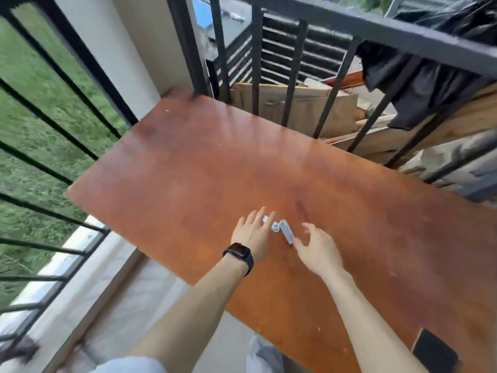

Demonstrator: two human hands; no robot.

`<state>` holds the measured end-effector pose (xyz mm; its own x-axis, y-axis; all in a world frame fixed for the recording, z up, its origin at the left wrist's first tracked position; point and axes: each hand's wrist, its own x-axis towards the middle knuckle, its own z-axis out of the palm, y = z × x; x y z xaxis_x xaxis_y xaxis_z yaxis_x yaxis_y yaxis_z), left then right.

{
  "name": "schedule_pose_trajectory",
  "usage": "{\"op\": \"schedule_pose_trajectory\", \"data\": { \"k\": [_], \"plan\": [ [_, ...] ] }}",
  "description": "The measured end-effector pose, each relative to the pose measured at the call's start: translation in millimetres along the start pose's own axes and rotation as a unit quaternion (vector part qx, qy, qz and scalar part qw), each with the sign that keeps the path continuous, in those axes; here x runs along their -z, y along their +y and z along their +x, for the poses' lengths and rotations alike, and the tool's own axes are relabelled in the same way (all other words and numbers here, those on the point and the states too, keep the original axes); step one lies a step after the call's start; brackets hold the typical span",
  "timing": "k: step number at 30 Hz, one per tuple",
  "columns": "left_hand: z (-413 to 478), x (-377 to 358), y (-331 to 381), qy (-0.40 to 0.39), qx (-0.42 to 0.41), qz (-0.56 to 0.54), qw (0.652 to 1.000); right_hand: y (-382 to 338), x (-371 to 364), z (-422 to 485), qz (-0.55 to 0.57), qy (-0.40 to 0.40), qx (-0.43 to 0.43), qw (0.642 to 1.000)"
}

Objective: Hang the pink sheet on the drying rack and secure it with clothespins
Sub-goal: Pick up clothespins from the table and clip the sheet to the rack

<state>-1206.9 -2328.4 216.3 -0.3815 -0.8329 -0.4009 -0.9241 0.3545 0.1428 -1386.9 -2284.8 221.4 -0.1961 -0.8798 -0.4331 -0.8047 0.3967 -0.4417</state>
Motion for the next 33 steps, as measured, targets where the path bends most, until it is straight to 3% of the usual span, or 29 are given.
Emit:
{"op": "schedule_pose_trajectory", "data": {
  "k": [4,7,10,13,17,20,24,27,33],
  "plan": [
    [36.6,-21.2,-8.2,-0.047,-0.010,0.023,0.999,-7.8,-28.0,33.0,-0.080,-0.023,0.004,0.996],
    [25.0,-42.1,-20.7,0.054,-0.013,0.013,0.998,-9.5,-43.9,31.0,-0.154,0.002,0.031,0.988],
    [-13.6,-58.6,-38.9,0.048,0.001,0.041,0.998,-12.7,-54.3,17.5,-0.174,-0.019,0.069,0.982],
    [-76.4,-63.9,-67.4,-0.010,0.128,-0.036,0.991,-33.1,-62.0,-4.0,-0.195,-0.088,0.130,0.968],
    [-199.3,-72.8,-114.5,-0.002,0.283,-0.107,0.953,-100.4,-83.4,-51.9,-0.217,-0.177,0.255,0.925],
    [-314.2,-71.2,-138.4,0.059,0.423,-0.165,0.889,-176.1,-111.4,-110.5,-0.227,-0.224,0.372,0.872],
    [-471.3,-75.7,-136.9,0.151,0.590,-0.205,0.766,-269.7,-157.7,-220.1,-0.234,-0.280,0.507,0.781],
    [-571.2,-83.4,-118.9,0.187,0.665,-0.212,0.692,-316.0,-188.2,-311.5,-0.249,-0.306,0.591,0.703],
    [-741.3,-109.1,-78.9,0.267,0.759,-0.217,0.552,-356.4,-240.3,-489.6,-0.231,-0.331,0.706,0.582]
  ]
}}
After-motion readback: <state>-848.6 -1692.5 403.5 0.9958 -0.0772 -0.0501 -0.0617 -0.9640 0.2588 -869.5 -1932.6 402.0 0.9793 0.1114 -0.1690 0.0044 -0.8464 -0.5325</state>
